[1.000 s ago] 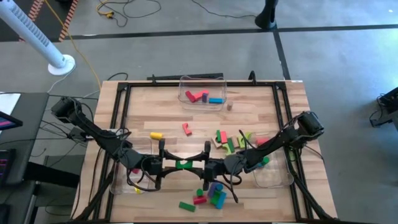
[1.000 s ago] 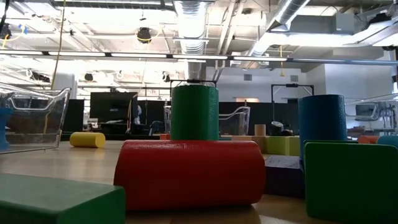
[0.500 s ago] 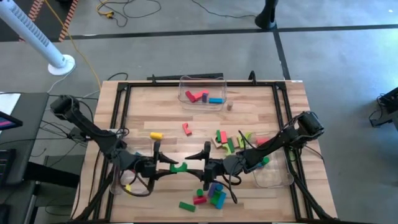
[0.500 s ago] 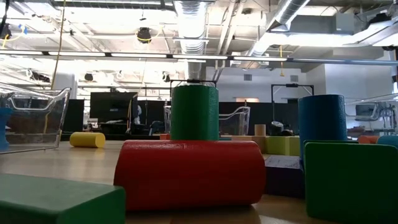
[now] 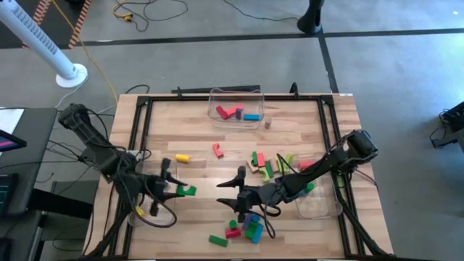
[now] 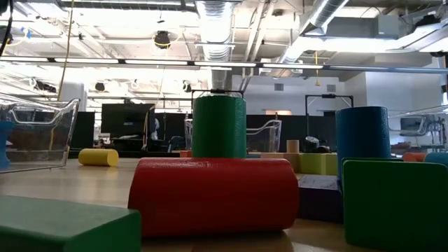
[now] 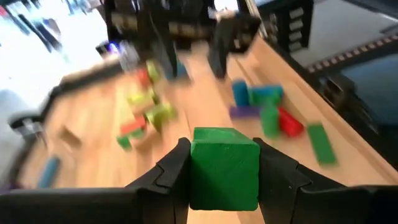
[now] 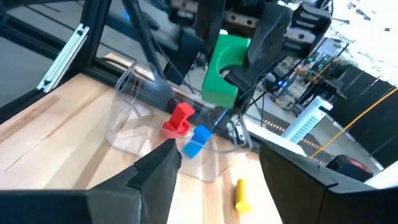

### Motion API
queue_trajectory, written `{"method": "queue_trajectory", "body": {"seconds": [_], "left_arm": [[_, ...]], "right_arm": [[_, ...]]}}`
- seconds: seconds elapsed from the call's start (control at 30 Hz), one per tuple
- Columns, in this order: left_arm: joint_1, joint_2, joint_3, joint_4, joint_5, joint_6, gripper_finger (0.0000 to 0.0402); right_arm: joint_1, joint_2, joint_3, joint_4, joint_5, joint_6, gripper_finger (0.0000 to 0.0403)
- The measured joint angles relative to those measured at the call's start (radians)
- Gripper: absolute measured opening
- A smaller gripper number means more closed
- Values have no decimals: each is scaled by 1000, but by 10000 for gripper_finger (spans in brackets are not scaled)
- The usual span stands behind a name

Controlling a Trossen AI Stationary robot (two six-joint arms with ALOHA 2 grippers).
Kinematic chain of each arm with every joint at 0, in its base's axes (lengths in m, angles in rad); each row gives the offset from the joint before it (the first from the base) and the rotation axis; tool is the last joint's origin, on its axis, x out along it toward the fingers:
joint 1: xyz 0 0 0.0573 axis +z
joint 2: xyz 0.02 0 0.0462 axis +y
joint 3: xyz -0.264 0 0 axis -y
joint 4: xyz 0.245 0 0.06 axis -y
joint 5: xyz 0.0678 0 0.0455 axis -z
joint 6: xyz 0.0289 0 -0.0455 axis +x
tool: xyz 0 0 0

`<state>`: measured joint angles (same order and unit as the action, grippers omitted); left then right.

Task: Sort blocks by size
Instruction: Put the green arc block into the left transparent bin

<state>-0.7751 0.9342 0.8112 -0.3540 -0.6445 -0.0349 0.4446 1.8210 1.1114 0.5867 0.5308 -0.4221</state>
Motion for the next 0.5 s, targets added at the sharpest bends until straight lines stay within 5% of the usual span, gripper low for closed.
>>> {"method": "queue_trajectory", "body": {"seconds": [0.23,0.5], "left_arm": [[-98,-24,59,-437,17,-372,130],[-184,-5,61,-645,150,-686,130]], "right_arm": [[4,0,0,-102,1,100,256],[38,0,0,-141,34,126,256]]}}
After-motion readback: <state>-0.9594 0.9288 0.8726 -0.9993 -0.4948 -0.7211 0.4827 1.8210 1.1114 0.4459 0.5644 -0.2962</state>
